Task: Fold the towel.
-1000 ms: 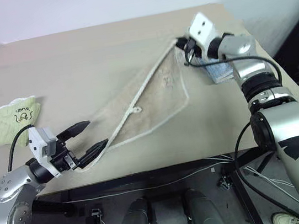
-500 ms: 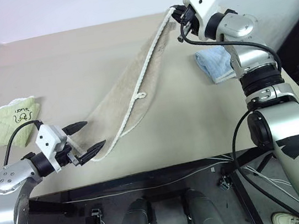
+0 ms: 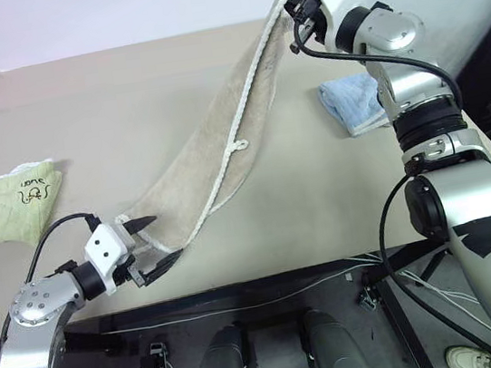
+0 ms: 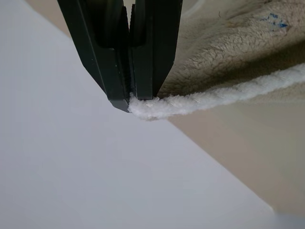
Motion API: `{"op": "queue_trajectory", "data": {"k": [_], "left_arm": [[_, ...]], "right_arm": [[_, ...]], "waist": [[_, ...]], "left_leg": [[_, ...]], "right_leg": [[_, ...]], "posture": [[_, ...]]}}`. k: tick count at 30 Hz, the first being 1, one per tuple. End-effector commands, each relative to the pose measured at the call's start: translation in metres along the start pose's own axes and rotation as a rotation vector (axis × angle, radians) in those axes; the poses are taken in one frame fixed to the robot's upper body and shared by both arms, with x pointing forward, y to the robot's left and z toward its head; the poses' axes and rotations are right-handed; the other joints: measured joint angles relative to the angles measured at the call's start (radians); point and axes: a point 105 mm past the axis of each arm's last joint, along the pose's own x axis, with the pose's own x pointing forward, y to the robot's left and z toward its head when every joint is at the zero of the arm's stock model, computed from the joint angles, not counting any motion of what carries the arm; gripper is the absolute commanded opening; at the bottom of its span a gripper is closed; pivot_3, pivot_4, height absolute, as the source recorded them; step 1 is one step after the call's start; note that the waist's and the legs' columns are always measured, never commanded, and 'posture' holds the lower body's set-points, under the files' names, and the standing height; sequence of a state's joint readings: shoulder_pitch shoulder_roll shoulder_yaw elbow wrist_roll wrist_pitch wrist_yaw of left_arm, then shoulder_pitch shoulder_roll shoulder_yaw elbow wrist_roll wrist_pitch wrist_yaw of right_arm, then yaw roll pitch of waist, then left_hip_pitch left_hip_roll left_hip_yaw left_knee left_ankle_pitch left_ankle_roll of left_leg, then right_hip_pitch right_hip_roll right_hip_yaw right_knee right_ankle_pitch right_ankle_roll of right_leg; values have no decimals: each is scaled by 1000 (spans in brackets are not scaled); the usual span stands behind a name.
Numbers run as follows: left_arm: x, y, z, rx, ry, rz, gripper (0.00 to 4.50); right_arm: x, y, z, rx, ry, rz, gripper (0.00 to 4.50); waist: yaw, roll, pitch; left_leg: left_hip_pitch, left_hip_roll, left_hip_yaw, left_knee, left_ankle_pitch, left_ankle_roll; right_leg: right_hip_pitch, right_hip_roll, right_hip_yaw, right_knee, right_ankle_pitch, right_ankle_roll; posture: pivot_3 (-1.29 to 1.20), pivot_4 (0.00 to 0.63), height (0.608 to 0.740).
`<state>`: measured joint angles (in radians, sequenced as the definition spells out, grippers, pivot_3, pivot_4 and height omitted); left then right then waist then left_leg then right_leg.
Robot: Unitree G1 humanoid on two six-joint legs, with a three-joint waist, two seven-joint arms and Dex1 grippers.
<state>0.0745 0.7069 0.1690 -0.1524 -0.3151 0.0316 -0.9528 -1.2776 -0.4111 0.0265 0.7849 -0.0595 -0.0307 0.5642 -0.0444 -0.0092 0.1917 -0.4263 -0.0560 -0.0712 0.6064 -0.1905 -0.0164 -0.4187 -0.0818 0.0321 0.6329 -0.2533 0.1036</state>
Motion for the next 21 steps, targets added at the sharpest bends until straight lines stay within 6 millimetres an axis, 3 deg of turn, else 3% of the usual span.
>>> {"op": "queue_trajectory", "data": {"k": [1,7,12,15,21], "left_arm": [[1,-4,-9,52,55,-36,4500],[15,-10,-19,68,97,-90,4500],[22,2,-14,86,102,-94,4500],[23,9,-14,79,111,-105,3936],[25,15,-8,20,87,-128,1966]], "right_arm": [[0,-7,23,-39,-72,-27,10],[0,-6,18,-37,-59,-35,10],[-2,-7,14,-23,-50,-47,10],[-3,-7,12,-18,-45,-50,0],[-6,-8,8,-14,-33,-59,0]], "waist": [[0,0,0],[6,1,0],[13,1,-1],[12,1,-1],[1,1,-1]], "left_leg": [[0,0,0,0,0,0],[0,0,1,0,0,0],[0,-1,1,2,0,0],[0,-1,1,3,0,0],[0,0,1,2,1,0]], "right_leg": [[0,0,0,0,0,0],[0,0,0,0,0,0],[1,0,0,1,0,0],[1,0,0,2,0,0],[0,1,0,4,0,0]], "posture": [[0,150,740],[0,150,740],[0,150,740],[0,150,740],[0,150,740]]}}
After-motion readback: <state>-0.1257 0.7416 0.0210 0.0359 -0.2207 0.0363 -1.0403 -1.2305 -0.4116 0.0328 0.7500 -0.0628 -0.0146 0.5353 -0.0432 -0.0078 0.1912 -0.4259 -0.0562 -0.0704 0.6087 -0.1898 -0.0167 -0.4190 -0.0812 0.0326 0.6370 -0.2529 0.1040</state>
